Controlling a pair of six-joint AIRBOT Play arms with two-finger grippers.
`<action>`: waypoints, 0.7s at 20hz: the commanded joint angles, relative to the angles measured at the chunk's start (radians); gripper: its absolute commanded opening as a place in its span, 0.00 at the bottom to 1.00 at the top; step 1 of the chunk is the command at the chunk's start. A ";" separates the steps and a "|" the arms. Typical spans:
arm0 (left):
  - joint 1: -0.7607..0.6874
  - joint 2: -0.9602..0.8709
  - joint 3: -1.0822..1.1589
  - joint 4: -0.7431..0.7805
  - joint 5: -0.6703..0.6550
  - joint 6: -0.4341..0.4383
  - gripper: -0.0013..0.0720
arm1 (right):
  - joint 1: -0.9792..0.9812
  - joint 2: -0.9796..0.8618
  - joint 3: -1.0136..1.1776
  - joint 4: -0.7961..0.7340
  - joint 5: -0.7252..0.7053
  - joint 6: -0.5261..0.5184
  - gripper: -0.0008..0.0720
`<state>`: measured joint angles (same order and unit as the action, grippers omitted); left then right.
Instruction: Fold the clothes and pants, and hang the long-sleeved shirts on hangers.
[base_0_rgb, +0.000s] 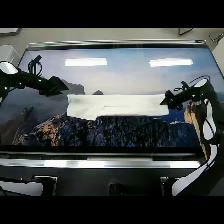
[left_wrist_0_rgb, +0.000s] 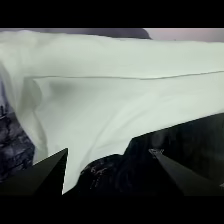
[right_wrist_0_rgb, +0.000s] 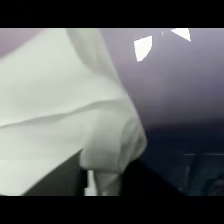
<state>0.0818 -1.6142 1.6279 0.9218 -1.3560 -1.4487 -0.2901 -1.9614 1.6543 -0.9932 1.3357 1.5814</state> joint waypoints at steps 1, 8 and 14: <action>-0.071 0.047 0.002 -0.014 0.027 0.005 0.77 | 0.028 0.002 0.008 0.090 -0.047 -0.008 0.07; -0.449 -0.094 -0.061 -0.018 0.468 -0.039 0.08 | 0.074 0.298 0.008 0.193 0.131 -0.098 0.07; -0.657 -0.309 -0.061 -0.188 0.601 -0.194 0.05 | 0.208 0.595 0.008 0.190 0.192 0.005 0.07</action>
<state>-0.4850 -1.8359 1.5696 0.8272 -0.8661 -1.5558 -0.1379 -1.4956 1.6619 -0.8074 1.4940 1.5261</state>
